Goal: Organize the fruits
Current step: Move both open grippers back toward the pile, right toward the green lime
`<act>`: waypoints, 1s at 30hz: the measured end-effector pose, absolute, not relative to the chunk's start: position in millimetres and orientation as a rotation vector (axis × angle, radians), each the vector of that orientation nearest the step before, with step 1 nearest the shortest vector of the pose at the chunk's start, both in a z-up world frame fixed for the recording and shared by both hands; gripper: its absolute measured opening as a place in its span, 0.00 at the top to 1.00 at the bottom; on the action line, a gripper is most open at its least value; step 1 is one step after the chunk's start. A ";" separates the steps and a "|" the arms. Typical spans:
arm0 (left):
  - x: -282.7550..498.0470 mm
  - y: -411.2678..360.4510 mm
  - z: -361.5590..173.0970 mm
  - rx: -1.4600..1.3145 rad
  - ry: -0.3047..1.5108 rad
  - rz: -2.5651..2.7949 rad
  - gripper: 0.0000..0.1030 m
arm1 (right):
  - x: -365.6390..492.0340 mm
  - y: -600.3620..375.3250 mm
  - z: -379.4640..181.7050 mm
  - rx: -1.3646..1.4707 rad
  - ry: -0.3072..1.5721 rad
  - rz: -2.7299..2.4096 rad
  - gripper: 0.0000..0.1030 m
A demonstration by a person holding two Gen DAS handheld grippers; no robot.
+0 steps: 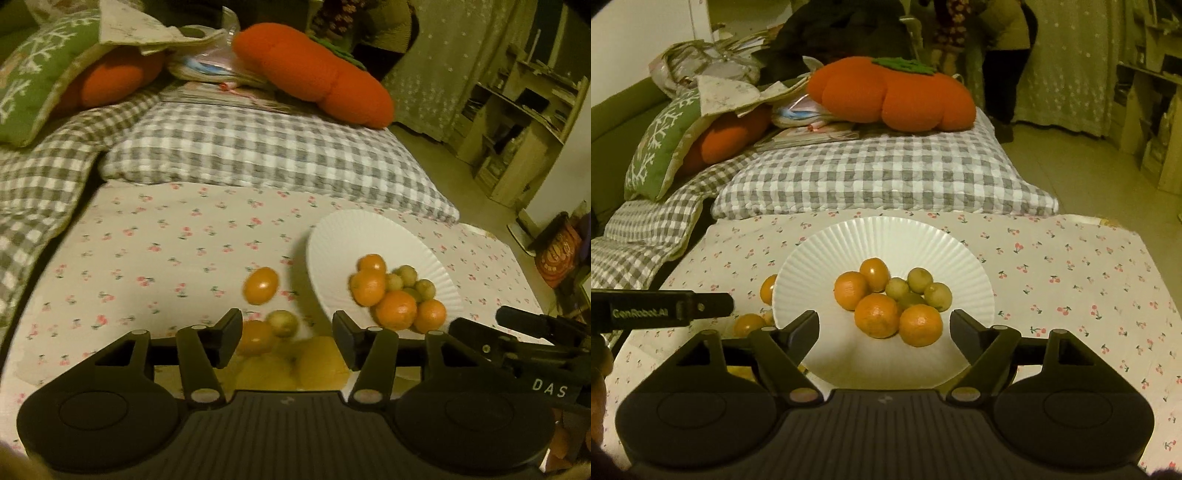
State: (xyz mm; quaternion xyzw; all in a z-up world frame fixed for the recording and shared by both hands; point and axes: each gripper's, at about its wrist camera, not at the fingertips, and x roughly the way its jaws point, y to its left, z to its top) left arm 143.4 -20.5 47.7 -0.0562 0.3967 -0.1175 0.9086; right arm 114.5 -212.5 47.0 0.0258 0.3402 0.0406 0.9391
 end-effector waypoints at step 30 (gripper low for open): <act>118.5 5.5 37.2 -0.142 0.903 -0.244 0.26 | 80.5 -151.6 46.9 -0.138 0.670 0.382 0.18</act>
